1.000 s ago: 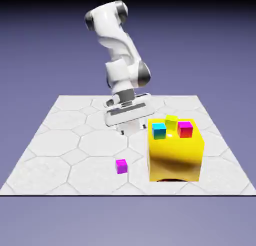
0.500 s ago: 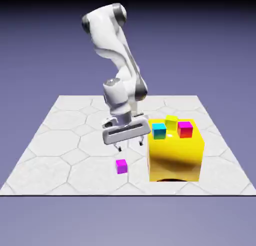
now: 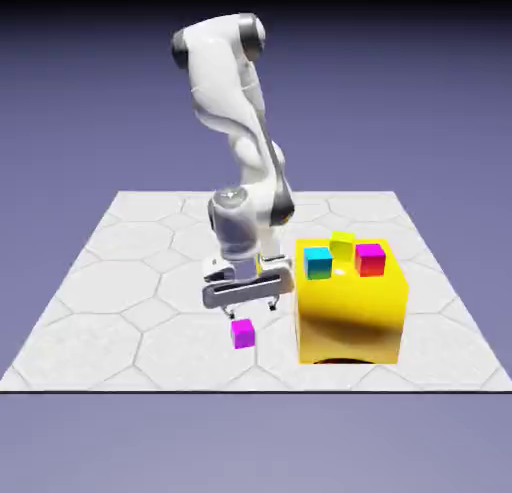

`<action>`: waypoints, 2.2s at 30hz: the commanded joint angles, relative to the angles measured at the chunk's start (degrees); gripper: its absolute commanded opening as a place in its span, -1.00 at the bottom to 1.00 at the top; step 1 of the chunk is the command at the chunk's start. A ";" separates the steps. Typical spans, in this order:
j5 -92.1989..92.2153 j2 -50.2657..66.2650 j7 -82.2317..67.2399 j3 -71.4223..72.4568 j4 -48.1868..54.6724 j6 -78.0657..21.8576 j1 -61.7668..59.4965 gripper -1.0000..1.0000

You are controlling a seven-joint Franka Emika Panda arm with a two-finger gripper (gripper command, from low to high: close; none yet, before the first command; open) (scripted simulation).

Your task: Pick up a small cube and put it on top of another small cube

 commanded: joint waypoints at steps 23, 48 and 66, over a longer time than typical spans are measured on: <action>-17.42 -7.66 9.51 -38.49 1.05 6.53 36.34 0.00; 16.38 26.76 -43.52 -22.81 2.15 -18.40 21.02 -1.00; 36.20 50.11 -88.37 -17.25 5.17 -35.35 11.79 -1.00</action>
